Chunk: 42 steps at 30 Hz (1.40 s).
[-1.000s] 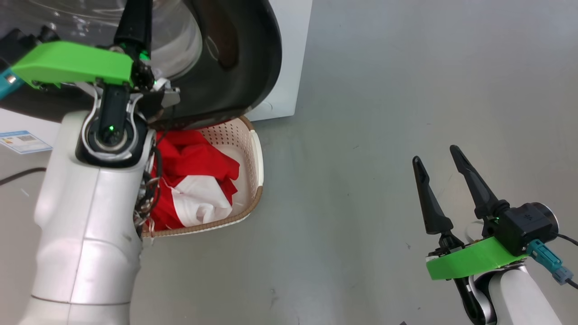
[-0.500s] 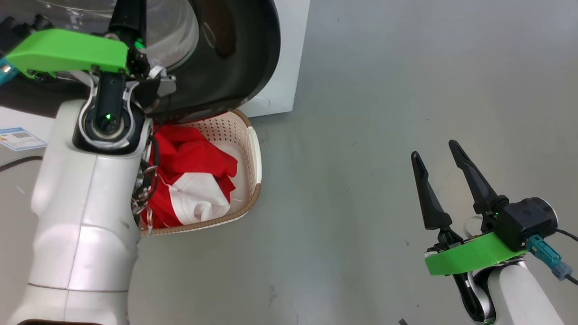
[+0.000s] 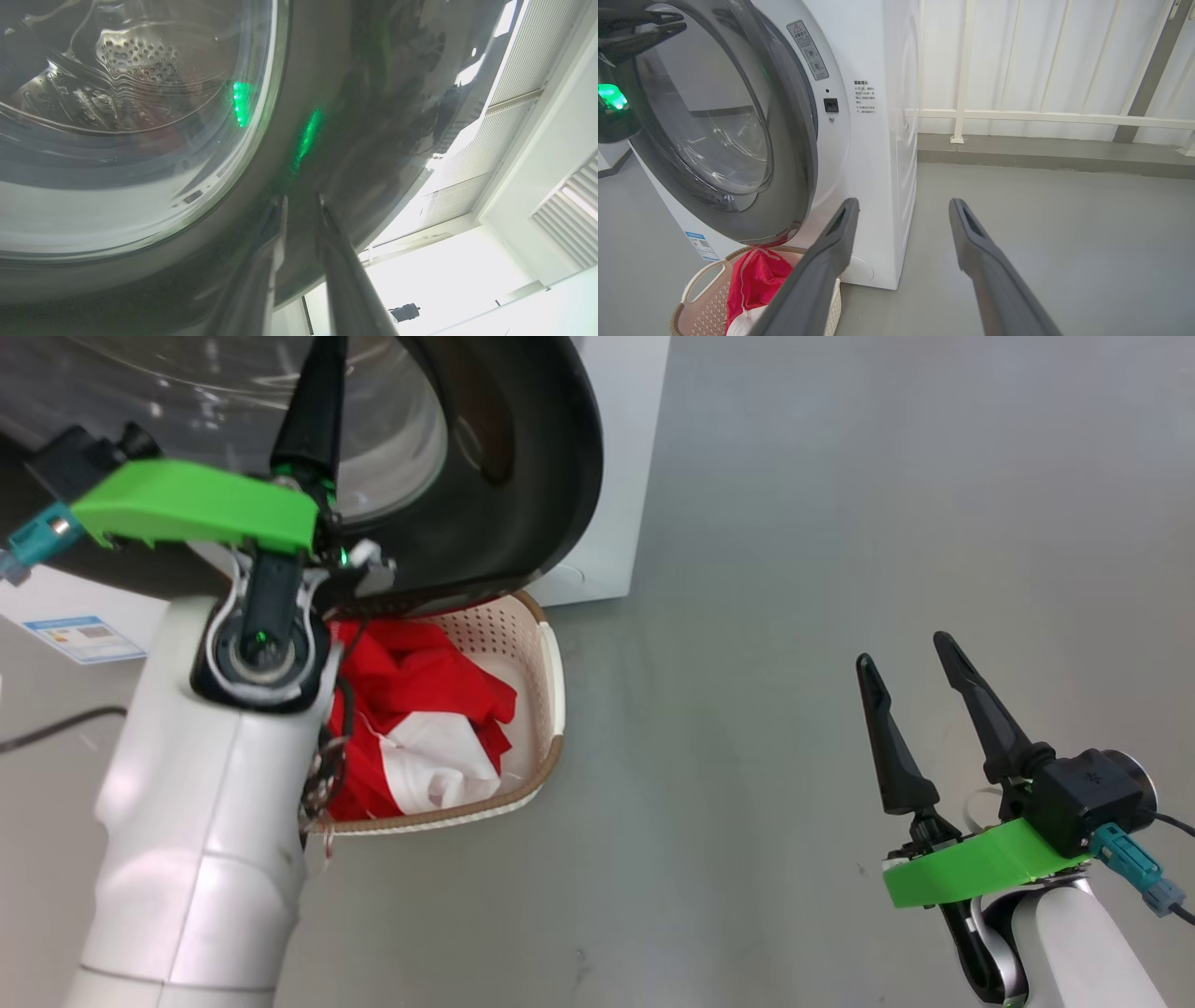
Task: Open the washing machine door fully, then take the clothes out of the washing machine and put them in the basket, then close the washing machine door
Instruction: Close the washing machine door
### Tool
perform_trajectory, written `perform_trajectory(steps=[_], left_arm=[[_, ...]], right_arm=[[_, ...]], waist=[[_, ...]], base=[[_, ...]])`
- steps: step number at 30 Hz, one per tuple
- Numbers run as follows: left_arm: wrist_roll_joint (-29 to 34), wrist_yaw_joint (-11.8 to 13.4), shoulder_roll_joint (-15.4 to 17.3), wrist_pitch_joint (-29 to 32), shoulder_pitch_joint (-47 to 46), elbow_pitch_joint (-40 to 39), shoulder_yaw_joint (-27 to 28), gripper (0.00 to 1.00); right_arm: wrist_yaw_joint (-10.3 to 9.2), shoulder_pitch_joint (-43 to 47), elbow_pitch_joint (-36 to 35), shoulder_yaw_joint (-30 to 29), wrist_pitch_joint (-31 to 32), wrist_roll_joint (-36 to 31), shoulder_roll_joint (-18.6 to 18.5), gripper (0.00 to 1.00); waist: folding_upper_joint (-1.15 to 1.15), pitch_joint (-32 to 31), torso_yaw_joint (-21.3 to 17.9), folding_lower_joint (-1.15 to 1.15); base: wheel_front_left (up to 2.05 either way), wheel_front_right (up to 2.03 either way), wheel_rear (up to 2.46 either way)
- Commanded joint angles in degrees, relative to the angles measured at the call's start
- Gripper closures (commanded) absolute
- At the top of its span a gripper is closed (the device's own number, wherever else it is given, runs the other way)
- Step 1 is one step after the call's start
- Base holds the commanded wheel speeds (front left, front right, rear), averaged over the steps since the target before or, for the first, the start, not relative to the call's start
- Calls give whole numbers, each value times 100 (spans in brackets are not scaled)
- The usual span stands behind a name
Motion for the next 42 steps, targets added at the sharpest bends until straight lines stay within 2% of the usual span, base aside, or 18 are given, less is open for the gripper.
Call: perform_trajectory(steps=[1,9,15,19,24,29,35,42], left_arm=[[167,-73,268,-76,135,-268,24,0],[488,-3,430,-277,819,-770,-109,0],[1084,3,748,-670,1679,-1403,-288,0],[1796,86,1050,-1029,2111,-1694,-483,0],[2716,394,1251,-1316,2598,-1986,-553,0],[3711,620,1320,-1383,3045,-2322,-404,0],[4978,651,1225,-1388,3490,-2679,-180,0],[5712,679,1049,-1388,3971,-2762,14,0]], right_arm=[[35,10,-110,112,-37,39,-33,0],[35,134,-47,66,-37,2,-33,0],[35,247,5,79,-37,8,-33,0],[35,372,-1,45,-37,1,-33,0],[35,545,-7,-27,-37,-5,-33,0],[35,656,-22,-108,-37,-1,-33,0],[35,707,-38,-175,-37,3,-33,0],[35,789,-69,-209,-37,5,-33,0]], waist=[[0,-135,124,0],[0,-429,314,0],[0,-820,464,0],[0,-1043,564,0],[0,-1244,672,0],[0,-1370,750,0],[0,-1443,805,0],[0,-1581,762,0]], base=[[0,0,0],[0,0,0],[0,0,0],[0,0,0],[0,0,0],[0,0,0],[0,0,0],[0,0,0]])
